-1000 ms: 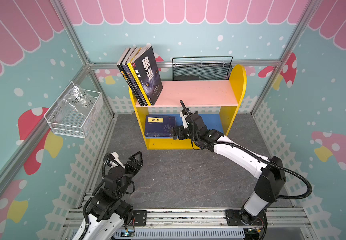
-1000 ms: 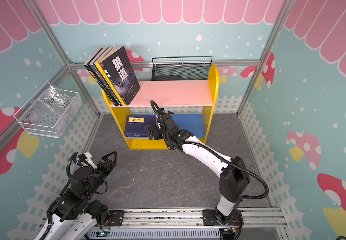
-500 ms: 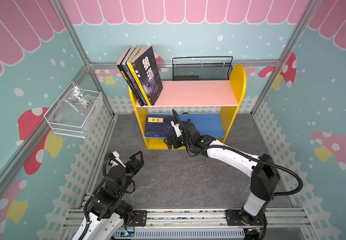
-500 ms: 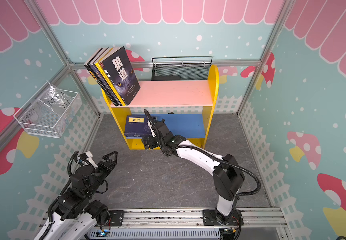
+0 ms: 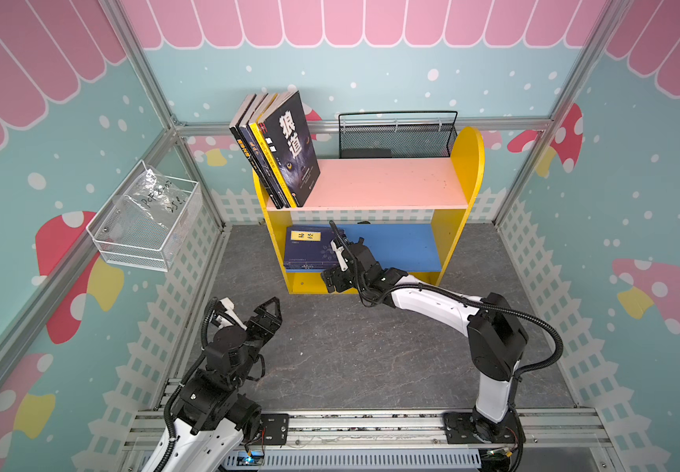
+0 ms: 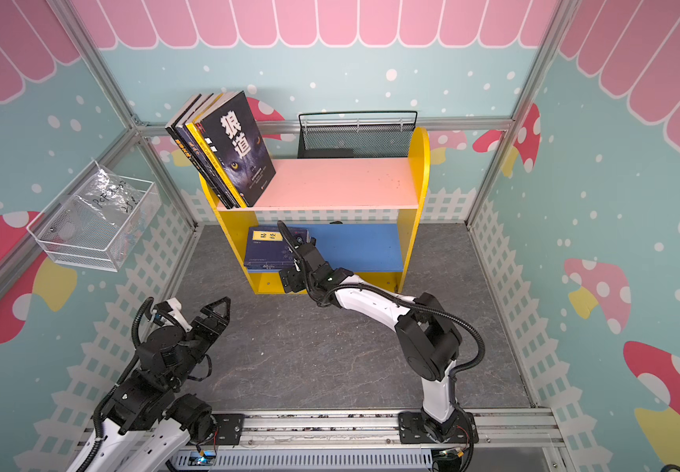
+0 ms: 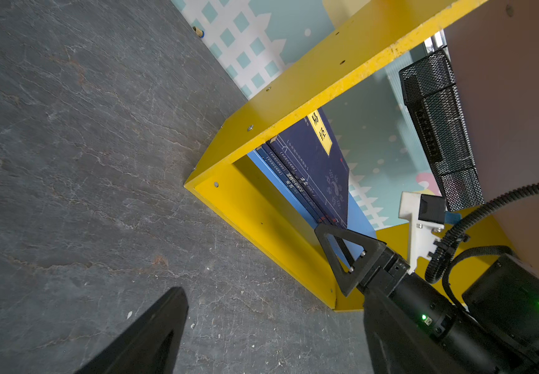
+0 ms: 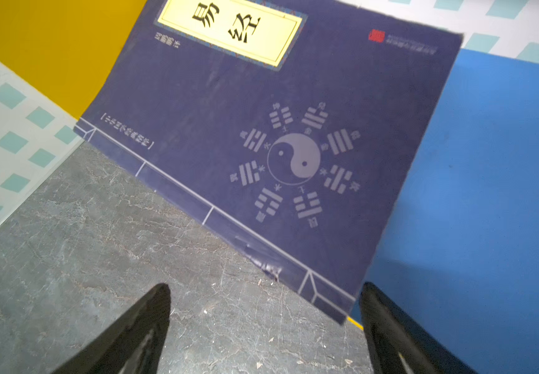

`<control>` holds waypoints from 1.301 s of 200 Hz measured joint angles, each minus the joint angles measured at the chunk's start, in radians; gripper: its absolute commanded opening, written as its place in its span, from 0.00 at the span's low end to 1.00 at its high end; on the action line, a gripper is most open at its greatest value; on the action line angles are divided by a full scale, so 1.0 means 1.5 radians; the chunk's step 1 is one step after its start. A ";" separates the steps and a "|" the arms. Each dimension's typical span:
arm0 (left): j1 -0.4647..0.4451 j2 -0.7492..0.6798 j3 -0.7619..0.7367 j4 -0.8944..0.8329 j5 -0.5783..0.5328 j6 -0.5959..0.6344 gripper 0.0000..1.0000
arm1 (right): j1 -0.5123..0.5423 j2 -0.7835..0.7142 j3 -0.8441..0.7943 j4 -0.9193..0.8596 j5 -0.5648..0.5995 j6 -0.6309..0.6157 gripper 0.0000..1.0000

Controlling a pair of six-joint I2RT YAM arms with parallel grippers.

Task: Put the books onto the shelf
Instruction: 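Open the right gripper and draw it back from the shelf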

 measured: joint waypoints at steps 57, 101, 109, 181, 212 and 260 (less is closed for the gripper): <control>0.000 -0.009 0.000 -0.001 -0.001 -0.002 0.87 | -0.001 0.037 0.032 0.002 0.031 0.002 0.88; 0.000 -0.011 0.000 -0.003 -0.001 -0.002 0.87 | -0.004 0.045 0.047 0.001 0.038 0.003 0.86; 0.000 -0.011 0.000 -0.003 -0.001 -0.002 0.87 | -0.004 0.046 0.049 0.001 0.040 0.004 0.86; 0.000 -0.011 0.000 -0.003 -0.001 -0.003 0.87 | -0.004 0.059 0.065 -0.005 0.049 0.005 0.81; 0.000 -0.011 0.000 -0.003 -0.003 -0.005 0.87 | -0.005 0.059 0.065 -0.006 0.050 0.007 0.80; 0.000 -0.011 0.000 -0.003 -0.003 -0.005 0.87 | -0.005 0.059 0.068 -0.006 0.044 0.010 0.87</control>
